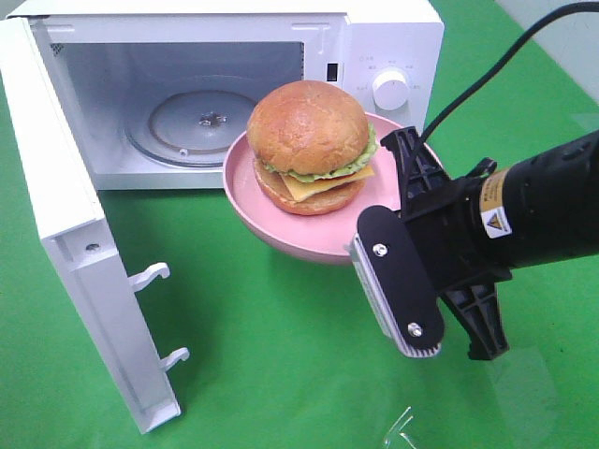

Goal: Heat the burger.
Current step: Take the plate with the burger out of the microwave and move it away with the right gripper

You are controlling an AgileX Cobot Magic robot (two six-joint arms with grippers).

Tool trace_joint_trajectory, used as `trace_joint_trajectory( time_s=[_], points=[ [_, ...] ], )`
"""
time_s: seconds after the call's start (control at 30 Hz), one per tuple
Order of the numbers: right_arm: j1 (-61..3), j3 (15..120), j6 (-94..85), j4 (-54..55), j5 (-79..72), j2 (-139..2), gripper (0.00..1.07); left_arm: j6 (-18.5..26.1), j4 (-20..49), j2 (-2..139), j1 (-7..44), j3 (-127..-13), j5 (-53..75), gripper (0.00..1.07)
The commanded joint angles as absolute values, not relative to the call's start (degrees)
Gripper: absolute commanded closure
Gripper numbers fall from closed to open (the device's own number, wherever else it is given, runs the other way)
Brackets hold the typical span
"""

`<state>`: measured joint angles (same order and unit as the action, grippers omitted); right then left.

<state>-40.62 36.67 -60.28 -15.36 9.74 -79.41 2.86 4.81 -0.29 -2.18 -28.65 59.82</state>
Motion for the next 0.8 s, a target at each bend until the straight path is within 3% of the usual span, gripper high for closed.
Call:
trace_joint_trajectory(
  time_s=[0.03,0.8],
  points=[
    [-40.45,35.81,-59.47,-15.58,8.08,-76.03,1.07,2.75,5.1,-1.49,-2.23,-28.53,59.64,0.06],
    [-40.45,26.36,-45.95,-21.2,20.74,-58.27,1.07,2.75,5.1,-1.49,-2.23,-28.53,59.64,0.06]
  ],
)
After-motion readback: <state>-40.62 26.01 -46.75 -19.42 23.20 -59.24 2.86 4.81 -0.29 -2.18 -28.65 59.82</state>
